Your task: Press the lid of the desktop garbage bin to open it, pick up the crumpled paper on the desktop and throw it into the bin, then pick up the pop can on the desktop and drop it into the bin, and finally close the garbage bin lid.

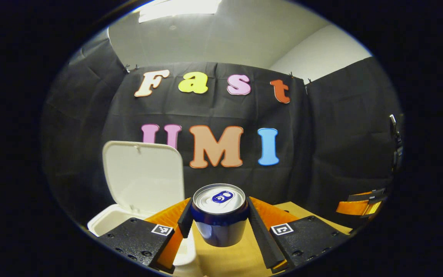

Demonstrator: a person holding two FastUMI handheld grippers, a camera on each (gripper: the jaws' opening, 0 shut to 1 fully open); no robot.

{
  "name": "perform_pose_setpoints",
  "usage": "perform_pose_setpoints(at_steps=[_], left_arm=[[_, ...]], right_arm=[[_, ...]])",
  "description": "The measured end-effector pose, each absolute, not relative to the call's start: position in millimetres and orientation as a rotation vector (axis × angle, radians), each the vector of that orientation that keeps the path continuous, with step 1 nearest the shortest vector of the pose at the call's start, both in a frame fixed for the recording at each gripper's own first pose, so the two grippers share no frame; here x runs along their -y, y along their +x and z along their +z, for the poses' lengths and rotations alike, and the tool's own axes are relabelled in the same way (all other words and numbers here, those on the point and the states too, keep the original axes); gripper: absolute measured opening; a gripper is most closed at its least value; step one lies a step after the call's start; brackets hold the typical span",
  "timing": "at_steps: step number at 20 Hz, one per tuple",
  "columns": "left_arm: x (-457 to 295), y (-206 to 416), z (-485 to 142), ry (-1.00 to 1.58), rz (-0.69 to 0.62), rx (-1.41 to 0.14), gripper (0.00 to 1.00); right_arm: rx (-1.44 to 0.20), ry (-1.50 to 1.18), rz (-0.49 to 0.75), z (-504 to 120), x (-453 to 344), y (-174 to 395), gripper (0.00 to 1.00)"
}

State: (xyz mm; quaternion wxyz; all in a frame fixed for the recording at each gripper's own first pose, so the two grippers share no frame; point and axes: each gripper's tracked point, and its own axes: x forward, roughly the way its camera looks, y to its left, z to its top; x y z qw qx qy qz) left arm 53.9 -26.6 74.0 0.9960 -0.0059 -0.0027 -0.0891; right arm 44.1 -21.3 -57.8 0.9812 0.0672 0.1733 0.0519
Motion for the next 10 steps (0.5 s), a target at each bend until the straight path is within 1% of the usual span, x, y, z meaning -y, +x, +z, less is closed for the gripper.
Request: perform_pose_setpoints(at_steps=[2,7,10], left_arm=[[-8,55,71,0.028,-0.107,0.000,0.77],[-64,45,36,0.053,0.003,-0.076,0.77],[-82,42,20,0.041,0.033,-0.118,0.77]], right_arm=[[-0.346,0.137,0.129,-60,13,48,0.98],[-0.360,0.117,0.156,-70,-1,46,0.98],[-0.376,0.108,0.161,-74,-7,37,0.98]])
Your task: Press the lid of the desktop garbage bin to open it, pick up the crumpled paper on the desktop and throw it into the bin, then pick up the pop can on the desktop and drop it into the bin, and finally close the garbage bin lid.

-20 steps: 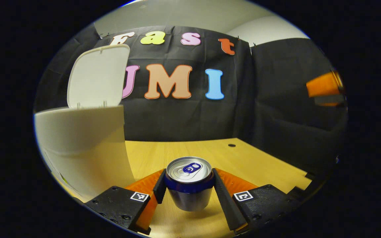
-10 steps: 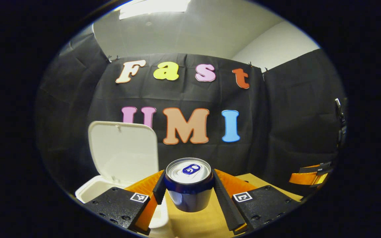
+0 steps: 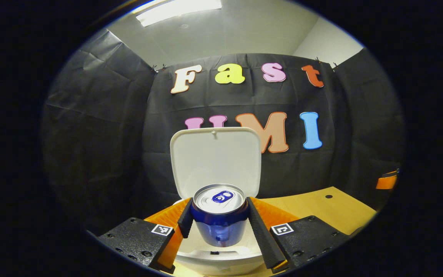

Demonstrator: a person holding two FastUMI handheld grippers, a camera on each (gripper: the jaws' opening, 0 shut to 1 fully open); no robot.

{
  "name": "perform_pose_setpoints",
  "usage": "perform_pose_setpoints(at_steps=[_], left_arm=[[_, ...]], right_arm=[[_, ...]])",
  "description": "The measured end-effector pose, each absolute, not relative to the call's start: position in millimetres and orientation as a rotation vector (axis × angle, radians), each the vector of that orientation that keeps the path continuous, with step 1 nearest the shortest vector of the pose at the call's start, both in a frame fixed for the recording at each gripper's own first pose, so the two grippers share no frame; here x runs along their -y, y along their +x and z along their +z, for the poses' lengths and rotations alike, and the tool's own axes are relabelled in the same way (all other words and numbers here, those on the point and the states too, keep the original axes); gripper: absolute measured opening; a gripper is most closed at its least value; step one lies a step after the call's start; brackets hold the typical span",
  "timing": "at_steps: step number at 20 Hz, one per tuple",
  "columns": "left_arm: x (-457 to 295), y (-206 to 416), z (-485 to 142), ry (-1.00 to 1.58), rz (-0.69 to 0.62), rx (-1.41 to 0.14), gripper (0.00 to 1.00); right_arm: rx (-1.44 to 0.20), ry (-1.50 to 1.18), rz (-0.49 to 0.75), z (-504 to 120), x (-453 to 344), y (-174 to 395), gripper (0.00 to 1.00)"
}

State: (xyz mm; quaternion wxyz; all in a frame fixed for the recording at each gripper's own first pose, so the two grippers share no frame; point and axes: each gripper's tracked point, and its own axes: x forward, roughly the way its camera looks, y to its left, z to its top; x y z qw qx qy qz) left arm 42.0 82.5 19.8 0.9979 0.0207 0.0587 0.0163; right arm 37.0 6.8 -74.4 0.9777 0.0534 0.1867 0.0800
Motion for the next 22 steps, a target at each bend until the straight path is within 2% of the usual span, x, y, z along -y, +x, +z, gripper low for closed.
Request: perform_pose_setpoints(at_steps=[2,4,5,6,9,10,17,22], left_arm=[[-87,40,21,0.028,0.031,-0.110,0.79],[-90,41,27,0.021,0.034,-0.093,0.86],[-91,41,31,0.025,0.035,-0.082,0.89],[-92,42,38,0.030,0.037,-0.068,0.89],[-91,50,67,0.026,0.026,-0.012,0.90],[-91,54,77,0.015,0.020,0.004,0.91],[-93,99,167,0.007,-0.001,0.114,0.89],[-86,147,184,0.099,-0.038,0.072,0.89]], right_arm=[[-0.379,0.094,0.156,-75,-6,33,0.98],[-0.377,0.088,0.146,-73,-3,29,0.98],[-0.376,0.091,0.141,-72,-2,28,0.93],[-0.376,0.096,0.138,-73,0,26,0.98],[-0.374,0.103,0.126,-73,2,24,0.93],[-0.376,0.102,0.123,-73,3,23,0.98],[-0.407,0.102,0.112,-87,6,17,0.98],[-0.447,0.122,0.117,-100,3,15,0.98]])
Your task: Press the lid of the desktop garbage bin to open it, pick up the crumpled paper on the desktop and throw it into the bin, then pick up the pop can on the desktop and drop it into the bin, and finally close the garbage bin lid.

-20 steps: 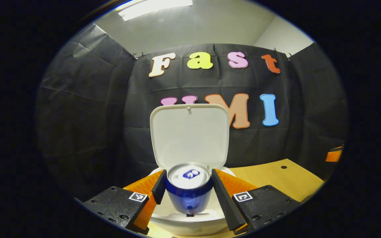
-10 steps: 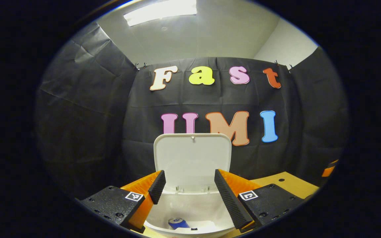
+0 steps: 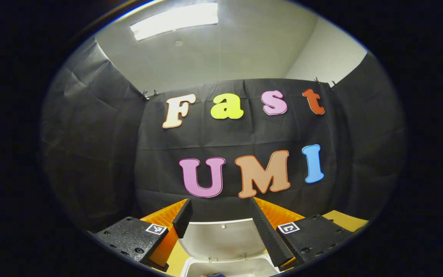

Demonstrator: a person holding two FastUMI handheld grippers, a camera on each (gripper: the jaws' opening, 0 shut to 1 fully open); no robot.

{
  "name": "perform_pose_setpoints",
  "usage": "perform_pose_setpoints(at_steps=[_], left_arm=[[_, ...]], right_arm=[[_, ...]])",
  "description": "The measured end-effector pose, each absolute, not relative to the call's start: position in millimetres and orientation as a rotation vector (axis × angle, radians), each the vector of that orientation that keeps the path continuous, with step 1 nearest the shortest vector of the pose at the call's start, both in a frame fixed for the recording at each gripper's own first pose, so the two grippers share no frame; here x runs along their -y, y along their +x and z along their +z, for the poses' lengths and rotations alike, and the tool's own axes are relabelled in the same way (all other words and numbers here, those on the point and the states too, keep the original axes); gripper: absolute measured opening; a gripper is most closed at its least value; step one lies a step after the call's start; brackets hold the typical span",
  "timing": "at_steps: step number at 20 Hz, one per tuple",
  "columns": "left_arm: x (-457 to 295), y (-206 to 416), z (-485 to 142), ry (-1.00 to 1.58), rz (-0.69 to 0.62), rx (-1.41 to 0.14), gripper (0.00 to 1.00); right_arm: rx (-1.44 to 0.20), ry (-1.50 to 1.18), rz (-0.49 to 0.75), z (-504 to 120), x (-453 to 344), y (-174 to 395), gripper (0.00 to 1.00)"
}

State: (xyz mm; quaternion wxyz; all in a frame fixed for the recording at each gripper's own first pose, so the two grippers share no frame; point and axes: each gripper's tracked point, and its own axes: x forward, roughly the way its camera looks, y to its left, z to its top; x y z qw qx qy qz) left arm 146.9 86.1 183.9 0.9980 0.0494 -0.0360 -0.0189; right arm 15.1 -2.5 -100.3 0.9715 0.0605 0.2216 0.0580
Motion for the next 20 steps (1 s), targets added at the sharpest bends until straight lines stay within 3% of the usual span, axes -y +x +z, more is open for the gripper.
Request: perform_pose_setpoints(at_steps=[7,14,20], left_arm=[[-90,177,140,0.065,-0.021,-0.051,0.88],[-91,154,143,0.040,-0.030,0.020,0.92],[-90,104,134,0.041,-0.007,0.073,0.89]], right_arm=[[-0.481,0.117,0.094,-112,8,8,0.98],[-0.520,0.117,0.098,-123,4,2,0.98],[-0.544,0.103,0.150,-130,-12,-6,0.98]])
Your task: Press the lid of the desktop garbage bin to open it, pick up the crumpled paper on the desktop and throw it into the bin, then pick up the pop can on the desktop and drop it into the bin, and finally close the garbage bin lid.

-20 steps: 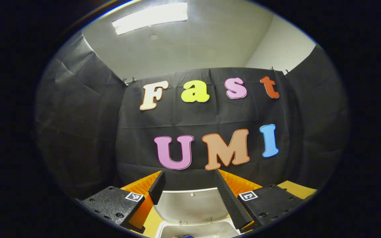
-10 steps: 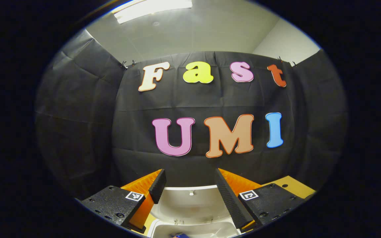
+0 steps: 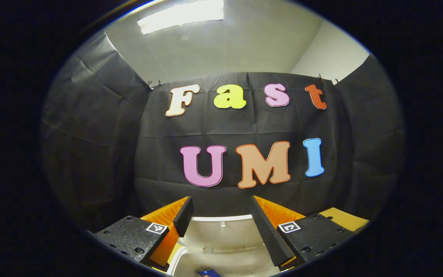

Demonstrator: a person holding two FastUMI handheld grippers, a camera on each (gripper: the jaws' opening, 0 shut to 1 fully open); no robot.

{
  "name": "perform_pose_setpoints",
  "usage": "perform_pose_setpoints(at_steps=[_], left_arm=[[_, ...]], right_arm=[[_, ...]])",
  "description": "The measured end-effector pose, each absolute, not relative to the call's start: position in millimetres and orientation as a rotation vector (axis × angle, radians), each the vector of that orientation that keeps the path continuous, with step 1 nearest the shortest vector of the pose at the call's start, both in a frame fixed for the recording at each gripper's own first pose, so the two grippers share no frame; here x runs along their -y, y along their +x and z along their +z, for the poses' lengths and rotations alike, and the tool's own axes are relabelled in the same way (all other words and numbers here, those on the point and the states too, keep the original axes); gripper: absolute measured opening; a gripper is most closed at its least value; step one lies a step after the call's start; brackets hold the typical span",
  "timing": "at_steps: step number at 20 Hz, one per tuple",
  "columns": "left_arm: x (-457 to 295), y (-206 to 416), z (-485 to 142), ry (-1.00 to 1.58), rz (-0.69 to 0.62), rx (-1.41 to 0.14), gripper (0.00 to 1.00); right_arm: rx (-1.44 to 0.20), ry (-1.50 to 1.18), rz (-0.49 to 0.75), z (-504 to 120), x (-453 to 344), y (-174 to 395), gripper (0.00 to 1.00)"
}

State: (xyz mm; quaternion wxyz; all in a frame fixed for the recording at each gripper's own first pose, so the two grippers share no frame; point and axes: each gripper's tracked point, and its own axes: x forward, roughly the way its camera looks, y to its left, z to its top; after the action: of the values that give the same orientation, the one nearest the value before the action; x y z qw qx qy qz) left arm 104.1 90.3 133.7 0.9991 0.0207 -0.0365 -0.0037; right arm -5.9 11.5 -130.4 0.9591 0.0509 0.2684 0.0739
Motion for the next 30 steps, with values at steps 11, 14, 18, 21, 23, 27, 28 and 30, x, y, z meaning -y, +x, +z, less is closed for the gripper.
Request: perform_pose_setpoints(at_steps=[11,14,18,21,23,27,28,30], left_arm=[[-91,22,69,0.080,0.106,0.099,0.94],[-92,22,47,0.104,0.135,0.093,0.89],[-91,20,5,0.098,0.140,-0.001,0.89],[-92,18,5,0.093,0.148,0.030,0.90],[-90,19,5,0.119,0.141,0.075,0.90],[-96,8,11,0.115,0.176,0.226,0.90],[-97,7,10,0.096,0.189,0.245,0.90],[-95,6,7,0.073,0.196,0.245,0.90]], right_arm=[[-0.570,0.114,0.228,-136,-32,-17,0.98],[-0.572,0.124,0.241,-133,-35,-18,0.98],[-0.569,0.113,0.232,-133,-31,-23,0.98],[-0.578,0.112,0.219,-135,-28,-27,0.98],[-0.590,0.113,0.215,-138,-28,-28,0.98],[-0.608,0.107,0.214,-142,-29,-33,0.98],[-0.611,0.104,0.215,-143,-30,-34,0.98],[-0.617,0.100,0.216,-146,-30,-34,0.98]])
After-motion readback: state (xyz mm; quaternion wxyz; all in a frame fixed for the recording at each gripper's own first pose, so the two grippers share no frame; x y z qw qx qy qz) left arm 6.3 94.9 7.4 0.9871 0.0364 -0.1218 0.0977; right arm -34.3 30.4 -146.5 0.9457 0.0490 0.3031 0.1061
